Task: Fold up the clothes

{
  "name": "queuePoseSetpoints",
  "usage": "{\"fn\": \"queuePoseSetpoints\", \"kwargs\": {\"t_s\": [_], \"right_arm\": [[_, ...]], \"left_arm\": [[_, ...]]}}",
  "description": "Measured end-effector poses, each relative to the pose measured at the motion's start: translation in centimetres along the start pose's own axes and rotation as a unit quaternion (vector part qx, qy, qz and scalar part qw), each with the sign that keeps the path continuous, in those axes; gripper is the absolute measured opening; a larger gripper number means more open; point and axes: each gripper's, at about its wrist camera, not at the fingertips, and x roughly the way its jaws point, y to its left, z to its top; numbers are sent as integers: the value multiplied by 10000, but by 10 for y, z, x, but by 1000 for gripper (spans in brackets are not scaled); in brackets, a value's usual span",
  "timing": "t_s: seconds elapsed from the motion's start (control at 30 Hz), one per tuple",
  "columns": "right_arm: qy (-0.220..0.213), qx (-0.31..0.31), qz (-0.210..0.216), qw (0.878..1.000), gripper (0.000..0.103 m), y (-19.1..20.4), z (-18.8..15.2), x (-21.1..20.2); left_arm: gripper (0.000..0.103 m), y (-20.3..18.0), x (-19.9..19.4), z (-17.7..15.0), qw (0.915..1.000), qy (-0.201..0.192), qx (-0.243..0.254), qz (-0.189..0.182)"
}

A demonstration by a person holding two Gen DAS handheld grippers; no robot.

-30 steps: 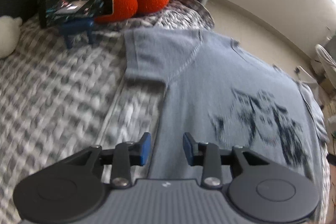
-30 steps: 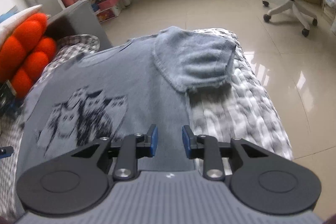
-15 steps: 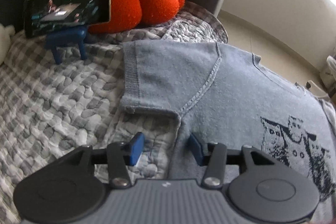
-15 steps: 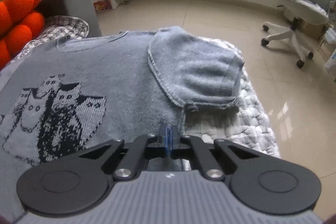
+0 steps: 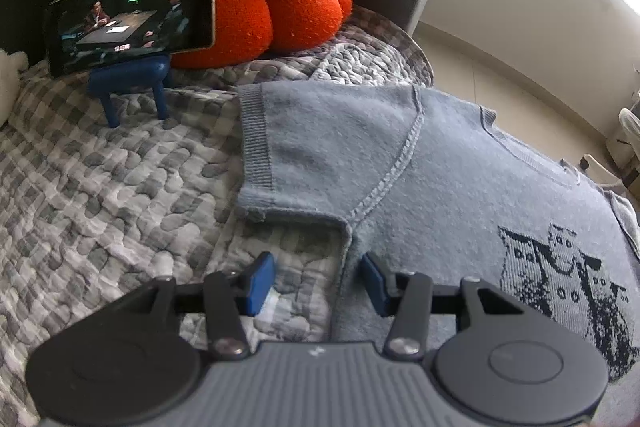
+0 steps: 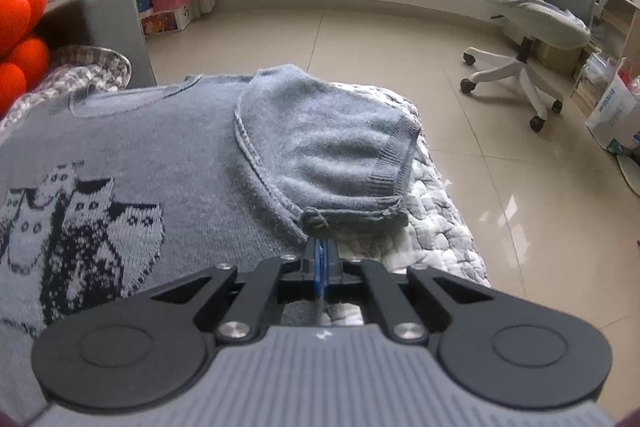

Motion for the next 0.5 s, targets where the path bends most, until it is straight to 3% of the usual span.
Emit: {"fn": "queuePoseSetpoints", "kwargs": {"t_s": [0.13,0.23,0.27,0.3,0.43,0.47,0.5], "right_arm": [[-64,131,357,9993,7,4,3,2],[-190,374,657,9970,34,3,8,5],[-231,534,770,9953,53,1,10,6],[-250,696,874,9934,59,0,12,9],[-267,1076,1012,9887,58,1,17,24],[-279,980,903,9907,50,5,17,27],[-292,912,790,9923,32,7,18,29]], "left_arm": [[50,0,0,1,10000,-1,-13,11],[51,-1,-1,3,10000,-30,-20,21],[51,-1,-1,4,10000,-45,-25,19],[51,-1,-1,5,10000,-58,-30,16],[51,-3,1,5,10000,-58,13,59],[51,-4,2,5,9999,-56,54,81],[52,-5,3,4,9999,-60,99,104]]}}
